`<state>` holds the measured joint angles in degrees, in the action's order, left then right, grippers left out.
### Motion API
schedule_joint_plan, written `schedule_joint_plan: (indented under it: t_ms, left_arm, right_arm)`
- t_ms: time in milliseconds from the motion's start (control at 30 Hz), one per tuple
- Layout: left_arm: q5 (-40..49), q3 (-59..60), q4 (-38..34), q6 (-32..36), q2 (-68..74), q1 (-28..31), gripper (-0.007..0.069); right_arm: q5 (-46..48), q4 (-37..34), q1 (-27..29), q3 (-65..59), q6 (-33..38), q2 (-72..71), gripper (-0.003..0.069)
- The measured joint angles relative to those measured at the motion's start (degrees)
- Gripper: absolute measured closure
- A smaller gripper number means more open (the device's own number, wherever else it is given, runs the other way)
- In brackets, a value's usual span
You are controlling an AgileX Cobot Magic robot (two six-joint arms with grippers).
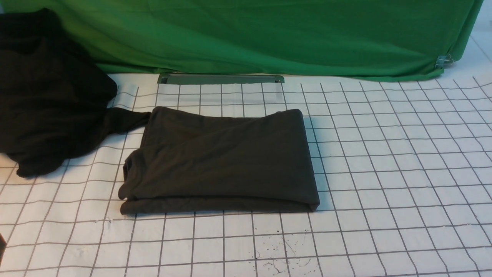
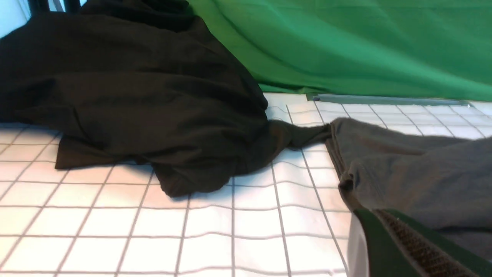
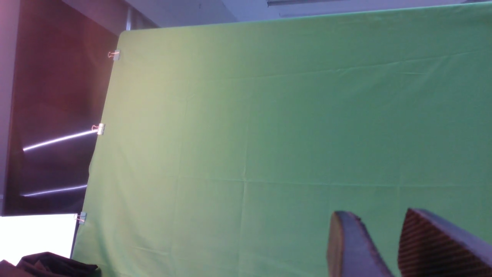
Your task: Fold a long-sleeved shirt over a white checkered tablecloth.
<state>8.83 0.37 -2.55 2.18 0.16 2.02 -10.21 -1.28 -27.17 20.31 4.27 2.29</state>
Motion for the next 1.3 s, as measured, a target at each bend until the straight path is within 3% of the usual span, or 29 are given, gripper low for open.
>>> schedule_joint_plan:
  t_ms: [300, 1100, 1233, 1300]
  left_arm:
    - [1.1, 0.0, -3.4, 0.8, 0.0, -1.0, 0.0622]
    - [1.1, 0.0, 0.5, 0.8, -0.1, -1.0, 0.0622]
    - [1.1, 0.0, 0.5, 0.8, -0.1, -1.0, 0.0622]
    - [1.1, 0.0, 0.6, 0.8, -0.1, -1.0, 0.0622]
  right_arm:
    - [0.0, 0.0, 0.0, 0.0, 0.0, 0.0, 0.0446]
    - [0.4, 0.0, 0.0, 0.0, 0.0, 0.0, 0.0418]
    - [8.3, 0.0, 1.1, -1.1, 2.7, -1.3, 0.0420]
    - [12.9, 0.0, 4.2, -4.6, 3.8, -2.0, 0.0419]
